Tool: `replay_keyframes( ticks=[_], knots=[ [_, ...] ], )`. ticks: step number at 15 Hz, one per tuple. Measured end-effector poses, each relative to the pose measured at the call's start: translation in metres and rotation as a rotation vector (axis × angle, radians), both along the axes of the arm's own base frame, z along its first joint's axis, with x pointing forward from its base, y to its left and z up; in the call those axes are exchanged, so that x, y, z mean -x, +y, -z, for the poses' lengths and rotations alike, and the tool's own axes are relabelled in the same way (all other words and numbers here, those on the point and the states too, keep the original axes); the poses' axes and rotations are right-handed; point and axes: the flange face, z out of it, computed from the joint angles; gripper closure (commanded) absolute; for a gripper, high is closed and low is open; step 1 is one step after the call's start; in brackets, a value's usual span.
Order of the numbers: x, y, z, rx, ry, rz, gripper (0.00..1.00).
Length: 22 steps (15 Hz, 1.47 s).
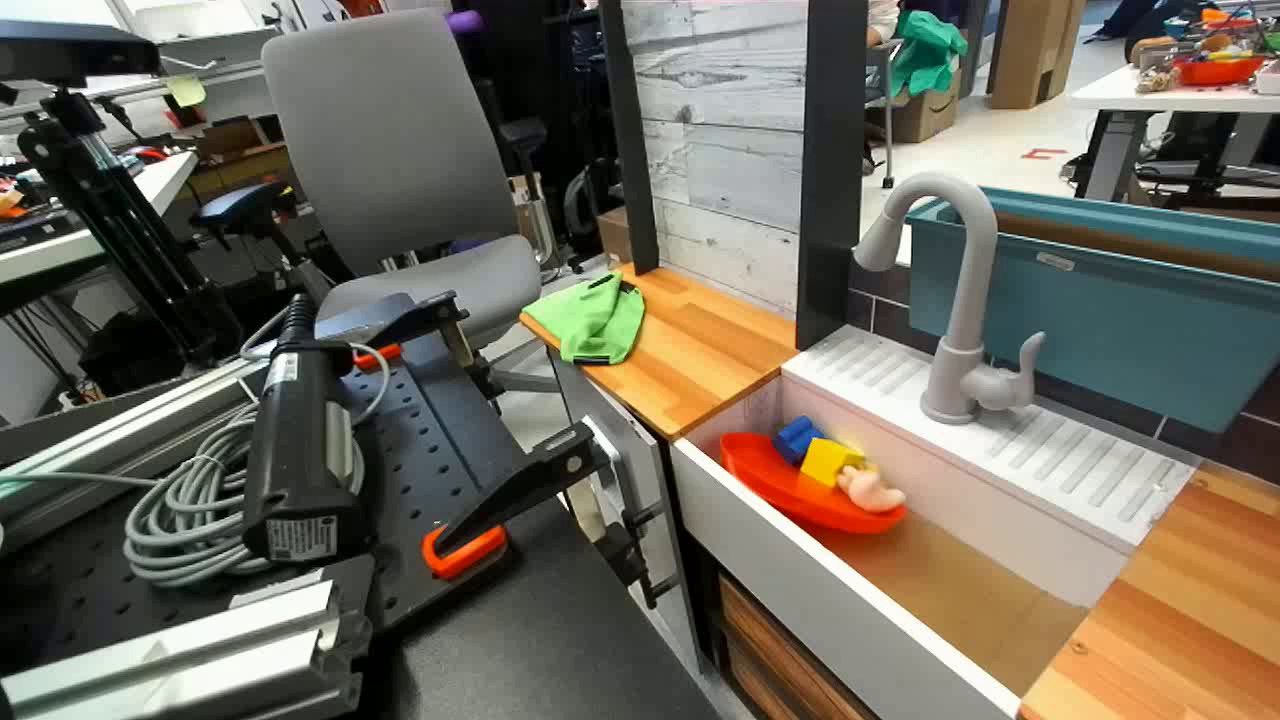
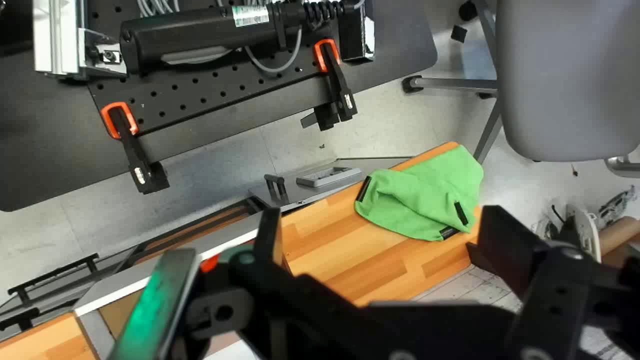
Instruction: Move the green towel to the right
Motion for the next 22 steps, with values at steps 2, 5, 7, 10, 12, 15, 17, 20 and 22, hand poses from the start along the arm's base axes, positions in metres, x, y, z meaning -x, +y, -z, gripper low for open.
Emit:
replay_keyframes(
  ticks=[2, 5, 7, 10, 12, 15, 17, 20, 22],
  knots=[
    [0.0, 0.0, 0.0, 0.0, 0.0, 0.0, 0.0],
    [0.0, 0.0, 0.0, 0.0, 0.0, 0.0, 0.0],
    [0.0, 0.0, 0.0, 0.0, 0.0, -0.001, 0.0],
    [-0.001, 0.008, 0.008, 0.013, -0.013, -0.006, 0.0],
    [-0.003, 0.02, 0.025, 0.03, -0.022, -0.02, 0.0],
    [-0.006, 0.042, 0.064, 0.065, -0.014, -0.044, 0.0],
    [-0.008, 0.059, 0.095, 0.086, -0.003, -0.069, 0.0],
    [-0.015, 0.089, 0.144, 0.127, -0.001, -0.106, 0.0],
    [-0.019, 0.112, 0.178, 0.162, -0.008, -0.128, 0.0]
  ],
)
